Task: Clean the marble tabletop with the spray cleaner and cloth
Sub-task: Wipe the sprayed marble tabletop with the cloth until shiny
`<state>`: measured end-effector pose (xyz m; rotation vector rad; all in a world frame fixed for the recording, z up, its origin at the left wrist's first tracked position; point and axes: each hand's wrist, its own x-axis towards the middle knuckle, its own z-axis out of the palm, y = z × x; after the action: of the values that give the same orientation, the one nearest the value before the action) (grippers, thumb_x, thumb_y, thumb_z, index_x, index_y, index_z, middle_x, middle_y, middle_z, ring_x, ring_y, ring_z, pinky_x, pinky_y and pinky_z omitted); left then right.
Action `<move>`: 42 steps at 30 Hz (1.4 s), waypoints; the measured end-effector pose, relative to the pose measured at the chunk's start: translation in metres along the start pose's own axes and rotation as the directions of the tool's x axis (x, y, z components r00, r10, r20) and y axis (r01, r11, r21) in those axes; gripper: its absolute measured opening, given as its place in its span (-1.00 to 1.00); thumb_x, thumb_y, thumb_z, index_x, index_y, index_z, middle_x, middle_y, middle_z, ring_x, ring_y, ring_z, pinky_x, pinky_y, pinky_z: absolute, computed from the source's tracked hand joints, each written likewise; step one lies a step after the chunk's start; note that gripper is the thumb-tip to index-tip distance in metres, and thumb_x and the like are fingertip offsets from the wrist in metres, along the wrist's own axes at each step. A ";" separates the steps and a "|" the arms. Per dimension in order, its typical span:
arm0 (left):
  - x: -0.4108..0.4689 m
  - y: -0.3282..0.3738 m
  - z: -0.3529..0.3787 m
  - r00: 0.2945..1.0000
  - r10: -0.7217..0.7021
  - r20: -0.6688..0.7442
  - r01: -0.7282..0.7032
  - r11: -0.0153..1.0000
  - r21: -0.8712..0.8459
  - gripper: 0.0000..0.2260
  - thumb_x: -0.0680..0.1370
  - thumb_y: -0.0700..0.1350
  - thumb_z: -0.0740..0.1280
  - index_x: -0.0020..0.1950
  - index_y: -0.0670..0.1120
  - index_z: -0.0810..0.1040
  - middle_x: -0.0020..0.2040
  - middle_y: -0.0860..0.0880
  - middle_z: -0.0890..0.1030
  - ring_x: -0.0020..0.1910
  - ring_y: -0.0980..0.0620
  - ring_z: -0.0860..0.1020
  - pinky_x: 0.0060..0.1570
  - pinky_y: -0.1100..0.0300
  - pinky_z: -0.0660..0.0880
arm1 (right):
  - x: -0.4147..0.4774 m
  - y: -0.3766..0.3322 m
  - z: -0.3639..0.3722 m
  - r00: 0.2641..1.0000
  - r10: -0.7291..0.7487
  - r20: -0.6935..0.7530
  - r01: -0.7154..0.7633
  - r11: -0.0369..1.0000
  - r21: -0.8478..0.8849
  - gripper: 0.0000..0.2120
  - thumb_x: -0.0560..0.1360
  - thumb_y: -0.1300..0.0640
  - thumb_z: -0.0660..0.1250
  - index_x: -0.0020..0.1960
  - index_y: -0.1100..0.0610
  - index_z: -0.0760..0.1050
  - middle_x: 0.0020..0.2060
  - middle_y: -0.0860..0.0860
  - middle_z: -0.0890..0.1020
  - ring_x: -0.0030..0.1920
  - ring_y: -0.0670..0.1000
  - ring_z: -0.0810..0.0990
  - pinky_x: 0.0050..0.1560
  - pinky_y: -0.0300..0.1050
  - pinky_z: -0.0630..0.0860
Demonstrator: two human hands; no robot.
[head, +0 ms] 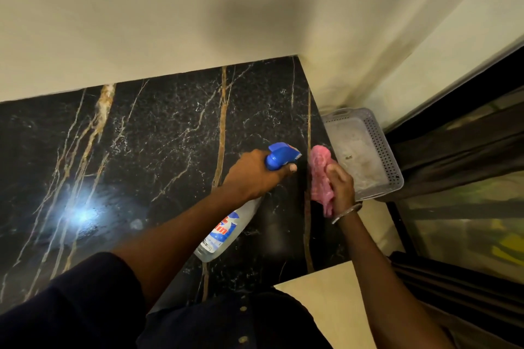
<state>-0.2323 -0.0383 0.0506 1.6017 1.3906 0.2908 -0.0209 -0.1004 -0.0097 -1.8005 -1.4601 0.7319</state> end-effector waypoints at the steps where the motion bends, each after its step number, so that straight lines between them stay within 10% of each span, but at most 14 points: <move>1: 0.000 0.001 0.002 1.000 -0.011 -0.020 0.011 1.000 -0.008 -0.57 0.40 0.34 0.33 -0.07 -0.01 0.57 -0.28 -0.01 0.63 -0.30 0.05 0.61 -0.13 -0.01 0.61 | -0.001 0.012 0.001 0.997 -0.067 0.030 0.071 0.984 -0.161 -0.73 0.58 -0.03 0.27 0.17 0.07 0.59 -0.07 -0.11 0.68 -0.12 -0.12 0.64 -0.07 0.01 0.51; 8: 0.003 0.006 0.020 0.999 -0.029 -0.030 0.027 0.998 -0.058 -0.46 0.30 0.44 0.25 -0.03 0.03 0.56 -0.25 0.00 0.65 -0.27 0.06 0.63 -0.09 -0.03 0.61 | -0.076 0.070 -0.018 0.972 0.033 0.232 0.153 0.660 -0.736 -0.40 0.47 -0.17 0.15 0.48 -0.03 0.31 0.43 0.05 0.37 0.34 0.18 0.34 0.21 0.17 0.32; 30: 0.058 0.007 -0.008 0.980 -0.127 -0.156 0.106 0.985 -0.136 -0.73 0.49 0.19 0.37 -0.26 0.06 0.45 -0.38 0.10 0.52 -0.45 0.21 0.48 -0.50 0.49 0.31 | 0.137 0.043 0.051 0.943 -0.037 0.329 0.270 0.661 -0.700 -0.34 0.52 -0.14 0.11 0.58 -0.03 0.05 0.57 0.07 0.09 0.54 0.25 0.04 0.47 0.26 0.11; 42: 0.065 0.011 -0.024 0.979 -0.069 -0.194 0.039 0.987 -0.155 -0.75 0.51 0.18 0.35 -0.23 0.05 0.47 -0.41 0.11 0.50 -0.49 0.26 0.48 -0.43 0.43 0.35 | 0.129 0.049 0.048 0.934 -0.031 0.356 0.287 0.659 -0.695 -0.36 0.53 -0.11 0.03 0.59 -0.06 -0.01 0.57 0.07 0.08 0.55 0.21 0.02 0.48 0.21 0.12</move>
<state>-0.2213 0.0305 0.0462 1.4383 1.5230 0.5229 -0.0031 0.0280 -0.0777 -2.1446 -2.3597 0.3385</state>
